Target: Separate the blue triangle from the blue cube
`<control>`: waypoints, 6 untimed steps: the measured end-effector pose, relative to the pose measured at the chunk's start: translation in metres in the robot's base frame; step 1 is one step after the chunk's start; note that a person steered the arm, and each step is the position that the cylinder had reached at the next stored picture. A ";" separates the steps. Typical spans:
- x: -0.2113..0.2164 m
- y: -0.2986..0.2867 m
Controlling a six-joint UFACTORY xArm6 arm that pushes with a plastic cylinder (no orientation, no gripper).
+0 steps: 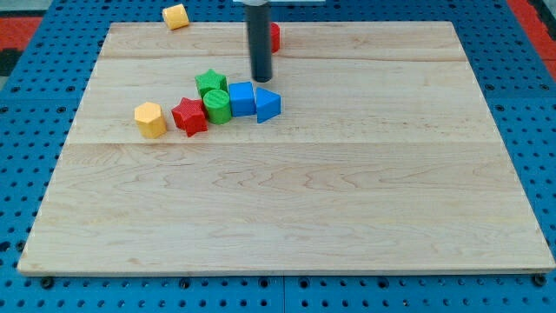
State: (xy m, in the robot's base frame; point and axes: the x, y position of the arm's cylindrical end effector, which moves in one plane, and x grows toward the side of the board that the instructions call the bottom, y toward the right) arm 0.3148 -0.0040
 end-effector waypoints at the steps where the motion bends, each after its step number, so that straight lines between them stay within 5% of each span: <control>1: 0.027 0.034; 3: 0.053 -0.025; 5: 0.075 0.058; 6: 0.091 0.028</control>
